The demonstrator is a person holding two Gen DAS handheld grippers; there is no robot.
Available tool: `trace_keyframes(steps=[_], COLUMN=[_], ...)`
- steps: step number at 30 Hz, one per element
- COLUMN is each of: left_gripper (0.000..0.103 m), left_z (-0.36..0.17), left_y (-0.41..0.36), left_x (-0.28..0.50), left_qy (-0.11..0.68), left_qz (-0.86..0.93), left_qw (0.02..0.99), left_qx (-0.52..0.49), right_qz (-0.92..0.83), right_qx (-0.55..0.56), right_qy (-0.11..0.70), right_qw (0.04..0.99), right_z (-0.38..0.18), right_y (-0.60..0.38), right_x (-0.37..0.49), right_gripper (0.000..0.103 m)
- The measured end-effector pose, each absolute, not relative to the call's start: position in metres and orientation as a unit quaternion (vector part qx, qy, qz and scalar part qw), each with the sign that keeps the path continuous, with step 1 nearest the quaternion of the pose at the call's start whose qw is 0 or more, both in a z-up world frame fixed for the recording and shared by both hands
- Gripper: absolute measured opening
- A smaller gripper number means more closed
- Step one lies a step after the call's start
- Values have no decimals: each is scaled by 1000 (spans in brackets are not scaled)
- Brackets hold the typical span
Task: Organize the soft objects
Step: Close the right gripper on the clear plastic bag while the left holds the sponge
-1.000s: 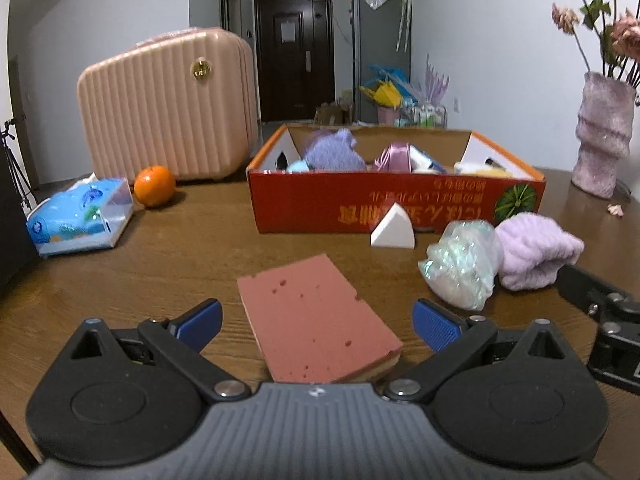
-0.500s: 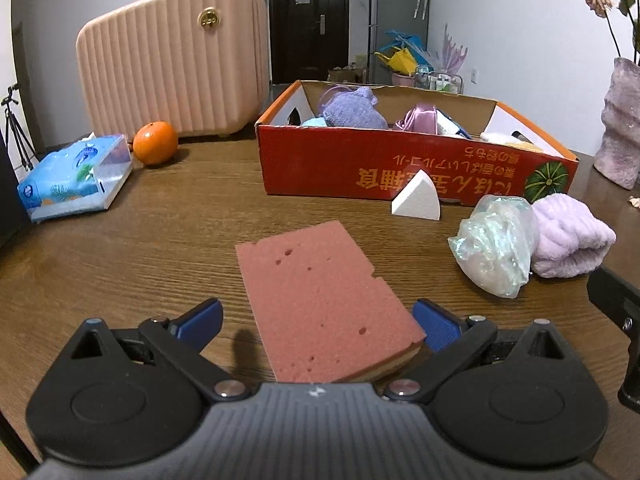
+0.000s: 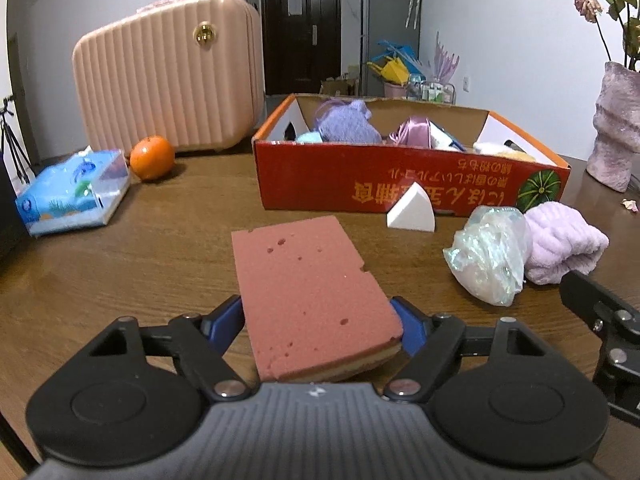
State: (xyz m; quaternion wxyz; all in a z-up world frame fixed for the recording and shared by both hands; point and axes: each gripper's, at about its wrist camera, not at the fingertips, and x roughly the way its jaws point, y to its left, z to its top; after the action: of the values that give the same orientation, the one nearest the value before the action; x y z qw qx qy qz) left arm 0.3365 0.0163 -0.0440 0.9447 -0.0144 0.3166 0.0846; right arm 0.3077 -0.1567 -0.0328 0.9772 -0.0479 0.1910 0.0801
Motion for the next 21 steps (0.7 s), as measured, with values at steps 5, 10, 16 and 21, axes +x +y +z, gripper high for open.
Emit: trace_keyframes(steps=[5,10,16,21], left_gripper=[80,80,80,80], left_z=[-40,-38,-37,-37], left_y=[24,33,44,55], left_x=[338,340,342,344], left_qy=[307,299,291,286], left_qz=[89,94,98,99], left_qw=[948,950,952,953], left_qx=[-13,-8,0,7], right_qz=[82,87,93,93], right_qx=[-50,-55,-59,-60], right_qy=[191,189,187,188], right_qw=[977,977,976,976], right_z=[-33,-34,-35,-35], right_y=[-147,-136,-121,-110], right_x=[311,316,323,332], right_gripper=[103,103,103,103])
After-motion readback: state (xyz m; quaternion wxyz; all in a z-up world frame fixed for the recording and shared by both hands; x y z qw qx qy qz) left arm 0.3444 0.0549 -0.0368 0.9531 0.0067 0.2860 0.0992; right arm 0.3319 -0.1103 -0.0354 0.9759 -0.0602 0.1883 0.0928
